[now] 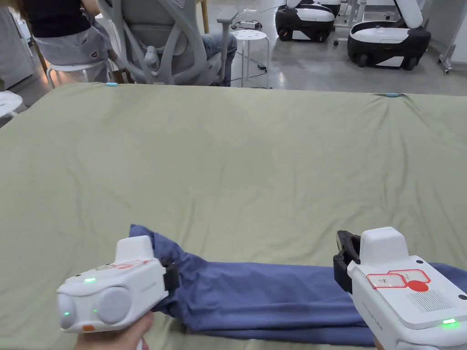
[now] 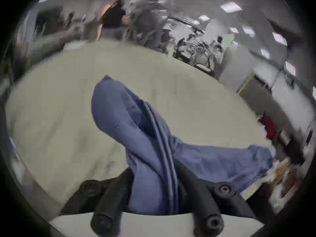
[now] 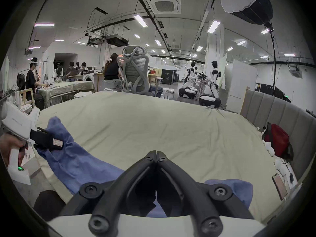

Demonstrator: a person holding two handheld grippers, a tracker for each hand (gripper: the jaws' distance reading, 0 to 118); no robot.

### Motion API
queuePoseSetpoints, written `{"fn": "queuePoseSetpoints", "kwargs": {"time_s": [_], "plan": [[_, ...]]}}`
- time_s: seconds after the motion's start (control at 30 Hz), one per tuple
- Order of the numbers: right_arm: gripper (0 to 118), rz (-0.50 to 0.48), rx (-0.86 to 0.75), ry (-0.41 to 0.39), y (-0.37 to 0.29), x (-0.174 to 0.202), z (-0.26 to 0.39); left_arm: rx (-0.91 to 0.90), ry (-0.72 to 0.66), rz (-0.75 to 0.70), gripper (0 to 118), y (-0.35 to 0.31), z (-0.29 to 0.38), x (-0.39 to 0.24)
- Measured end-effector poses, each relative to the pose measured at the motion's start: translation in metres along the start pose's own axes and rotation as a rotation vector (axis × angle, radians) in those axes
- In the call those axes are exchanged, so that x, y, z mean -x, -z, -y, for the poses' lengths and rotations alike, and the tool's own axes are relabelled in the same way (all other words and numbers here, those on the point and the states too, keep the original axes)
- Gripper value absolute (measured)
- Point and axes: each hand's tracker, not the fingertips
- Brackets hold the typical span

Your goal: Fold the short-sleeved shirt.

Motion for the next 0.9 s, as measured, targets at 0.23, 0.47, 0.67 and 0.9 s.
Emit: {"fn": "queuePoseSetpoints", "kwargs": {"time_s": [0.23,0.47,0.67,0.9], "plan": [[0,0.037,0.008,0.013,-0.017,-0.05,0.009,0.034,0.339,0.142,3,0.011,0.007,-0.153],[0,0.085,0.026,0.041,-0.031,-0.105,0.03,0.204,0.653,-0.112,2,0.086,0.061,-0.242],[0,0.067,0.022,0.073,-0.038,-0.127,0.038,0.119,0.559,-0.031,75,0.061,0.042,-0.238],[0,0.029,0.011,0.101,-0.041,-0.13,0.042,-0.038,0.057,0.215,74,-0.01,0.003,-0.169]]}}
